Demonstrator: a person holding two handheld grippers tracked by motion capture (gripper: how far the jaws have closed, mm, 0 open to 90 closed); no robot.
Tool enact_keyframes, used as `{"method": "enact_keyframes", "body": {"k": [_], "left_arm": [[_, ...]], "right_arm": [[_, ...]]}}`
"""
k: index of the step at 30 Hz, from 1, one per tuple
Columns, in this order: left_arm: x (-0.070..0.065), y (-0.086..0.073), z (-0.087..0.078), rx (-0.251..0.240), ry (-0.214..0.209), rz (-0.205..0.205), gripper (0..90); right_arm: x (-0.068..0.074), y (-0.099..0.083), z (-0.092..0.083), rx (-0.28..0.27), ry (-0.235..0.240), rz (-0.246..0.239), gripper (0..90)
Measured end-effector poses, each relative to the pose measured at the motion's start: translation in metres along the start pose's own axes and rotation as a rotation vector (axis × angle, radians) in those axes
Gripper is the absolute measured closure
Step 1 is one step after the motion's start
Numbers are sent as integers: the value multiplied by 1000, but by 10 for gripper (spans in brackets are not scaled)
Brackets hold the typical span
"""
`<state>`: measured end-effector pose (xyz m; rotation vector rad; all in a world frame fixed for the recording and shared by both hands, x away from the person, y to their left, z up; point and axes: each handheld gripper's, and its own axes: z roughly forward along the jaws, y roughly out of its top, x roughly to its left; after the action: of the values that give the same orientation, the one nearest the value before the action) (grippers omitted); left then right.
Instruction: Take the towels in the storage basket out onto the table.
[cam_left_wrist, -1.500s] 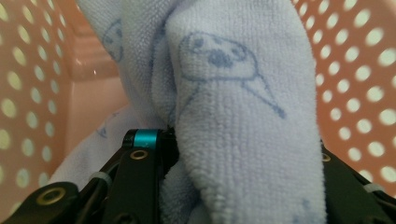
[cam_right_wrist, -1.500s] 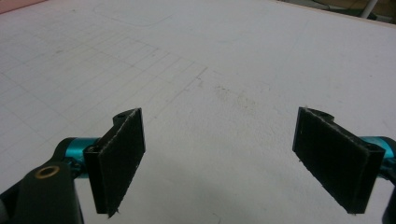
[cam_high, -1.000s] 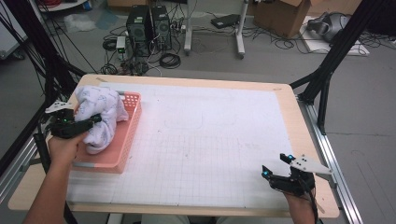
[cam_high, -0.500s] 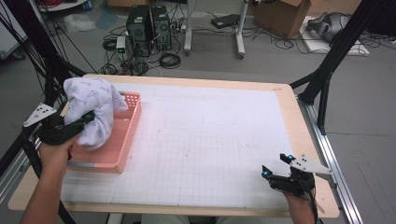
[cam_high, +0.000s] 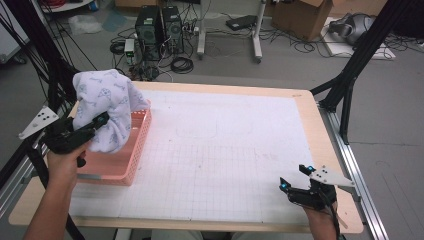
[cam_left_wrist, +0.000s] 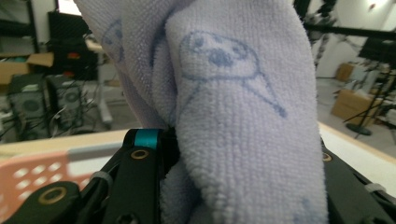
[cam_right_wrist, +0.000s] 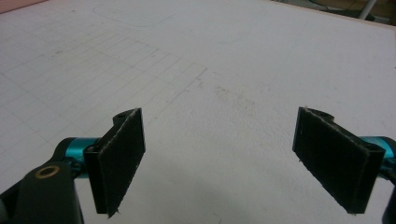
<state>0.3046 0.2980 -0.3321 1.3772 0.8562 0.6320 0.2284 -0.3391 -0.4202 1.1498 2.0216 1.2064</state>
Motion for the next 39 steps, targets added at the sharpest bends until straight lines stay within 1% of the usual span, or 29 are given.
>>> {"method": "enact_keyframes", "body": {"k": [3, 6, 8, 15, 21, 28, 32, 37, 39], "left_arm": [[-10, 3, 6, -18, -40, 7, 598], [-20, 5, 14, -29, -76, 6, 598], [-26, 6, 19, -26, -101, 19, 597], [-51, 7, 41, -27, -194, 36, 597], [-71, 3, 59, 0, -254, 68, 597], [-91, -7, 78, 31, -318, 79, 596], [-103, -15, 90, 45, -368, 77, 596], [-122, -25, 110, 69, -426, 86, 596], [-128, -30, 118, 81, -443, 77, 595]], "right_arm": [[0, 0, 0, -1, 1, 0, 156], [0, 0, 0, 0, 0, -1, 156], [0, 0, 0, 0, 0, -4, 156], [-1, 0, 0, -1, 2, -5, 156], [-1, 0, -1, 1, 3, 3, 156], [-1, 0, -1, -1, 5, 2, 156], [-2, 0, -1, -1, 4, 0, 156], [-2, 0, -1, -1, 5, -1, 156], [-2, 0, -1, -3, 5, -3, 156]]}}
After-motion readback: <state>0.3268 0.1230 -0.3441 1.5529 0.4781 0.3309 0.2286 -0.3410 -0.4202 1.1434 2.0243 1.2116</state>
